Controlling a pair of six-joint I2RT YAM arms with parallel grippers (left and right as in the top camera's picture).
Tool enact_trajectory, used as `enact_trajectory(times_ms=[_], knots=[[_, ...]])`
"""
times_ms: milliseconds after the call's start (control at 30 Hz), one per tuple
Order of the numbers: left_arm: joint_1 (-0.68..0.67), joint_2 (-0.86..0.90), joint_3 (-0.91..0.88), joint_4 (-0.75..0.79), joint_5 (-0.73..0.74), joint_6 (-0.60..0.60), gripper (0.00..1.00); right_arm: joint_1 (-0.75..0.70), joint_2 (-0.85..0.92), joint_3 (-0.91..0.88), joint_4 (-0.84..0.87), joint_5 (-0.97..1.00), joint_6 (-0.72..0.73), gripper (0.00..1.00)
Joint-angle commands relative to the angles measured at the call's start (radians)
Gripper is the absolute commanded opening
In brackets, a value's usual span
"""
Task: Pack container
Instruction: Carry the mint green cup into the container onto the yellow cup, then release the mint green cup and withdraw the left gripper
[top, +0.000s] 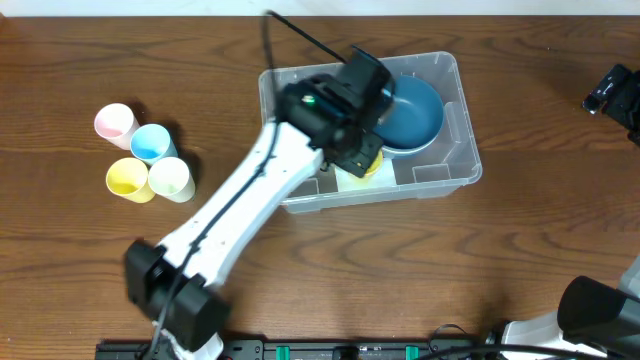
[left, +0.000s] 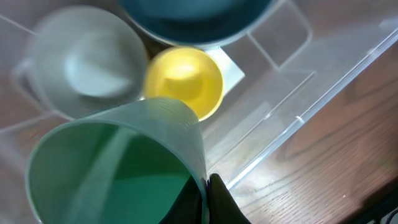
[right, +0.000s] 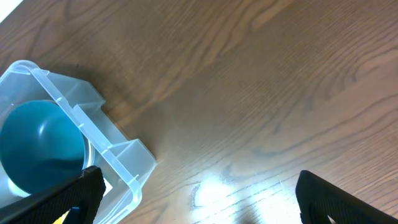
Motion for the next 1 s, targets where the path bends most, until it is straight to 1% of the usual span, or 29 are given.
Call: enact_trajectory(times_ms=[0,233,733,900,933,967], knots=[[-0.030,0.045,-0.003,0.000,0.003,0.003,0.06,0.000,-0.002,0.002,0.000,-0.004,-0.008,0.99],[-0.055,0.104,-0.003,0.051,0.002,0.010,0.06,0.000,-0.002,0.002,0.000,-0.004,-0.008,0.99],[-0.055,0.104,-0.003,0.119,-0.006,0.051,0.06,0.000,-0.002,0.002,0.000,-0.004,-0.008,0.99],[-0.055,0.104,-0.003,0.106,-0.030,0.052,0.06,0.000,-0.002,0.002,-0.001,-0.004,-0.008,0.99],[-0.055,0.104,-0.003,0.098,-0.048,0.052,0.08,0.000,-0.002,0.002,-0.001,-0.004,-0.008,0.99],[-0.055,0.104,-0.003,0.089,-0.069,0.051,0.17,0.000,-0.002,0.002,0.000,-0.004,-0.008,0.99]])
